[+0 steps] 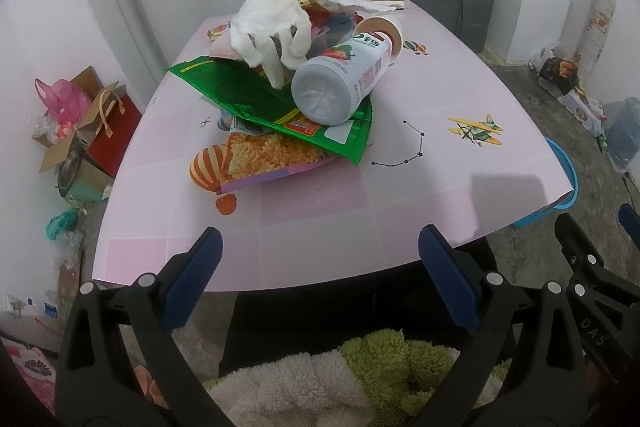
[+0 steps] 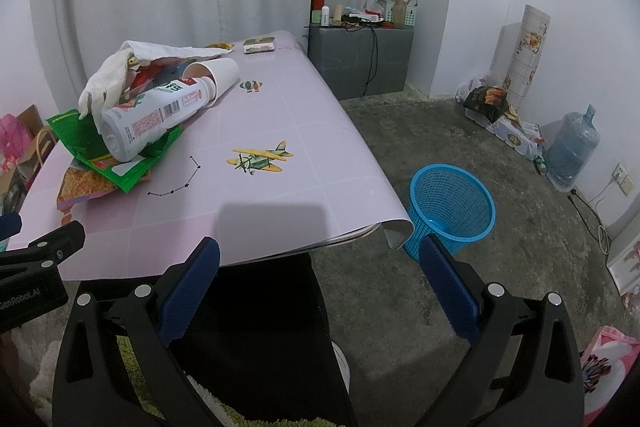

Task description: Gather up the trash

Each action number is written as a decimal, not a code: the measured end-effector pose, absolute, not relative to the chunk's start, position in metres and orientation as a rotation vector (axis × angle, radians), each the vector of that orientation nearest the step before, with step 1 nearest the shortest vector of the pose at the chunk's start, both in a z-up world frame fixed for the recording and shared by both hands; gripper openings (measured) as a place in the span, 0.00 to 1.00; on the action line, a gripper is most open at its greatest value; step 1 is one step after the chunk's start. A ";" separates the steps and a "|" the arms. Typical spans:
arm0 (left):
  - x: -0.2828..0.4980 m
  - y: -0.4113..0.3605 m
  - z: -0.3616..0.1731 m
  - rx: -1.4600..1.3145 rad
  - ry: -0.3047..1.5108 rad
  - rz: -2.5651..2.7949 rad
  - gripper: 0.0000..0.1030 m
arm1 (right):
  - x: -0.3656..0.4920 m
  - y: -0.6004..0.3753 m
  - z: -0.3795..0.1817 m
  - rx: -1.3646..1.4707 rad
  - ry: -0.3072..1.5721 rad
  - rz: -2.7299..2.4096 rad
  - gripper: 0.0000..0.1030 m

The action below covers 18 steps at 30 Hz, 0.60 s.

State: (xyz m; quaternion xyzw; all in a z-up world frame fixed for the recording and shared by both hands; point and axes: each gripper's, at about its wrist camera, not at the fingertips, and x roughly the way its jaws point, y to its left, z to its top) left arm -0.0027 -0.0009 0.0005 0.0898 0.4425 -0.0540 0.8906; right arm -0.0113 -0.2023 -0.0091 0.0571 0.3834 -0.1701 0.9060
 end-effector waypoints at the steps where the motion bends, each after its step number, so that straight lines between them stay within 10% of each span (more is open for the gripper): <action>1: -0.003 -0.001 0.001 0.186 0.918 -0.112 0.92 | -0.011 -0.202 -0.009 0.118 0.792 -0.351 0.94; 18: -0.002 -0.001 0.001 0.186 0.920 -0.112 0.92 | -0.012 -0.204 -0.010 0.119 0.791 -0.351 0.94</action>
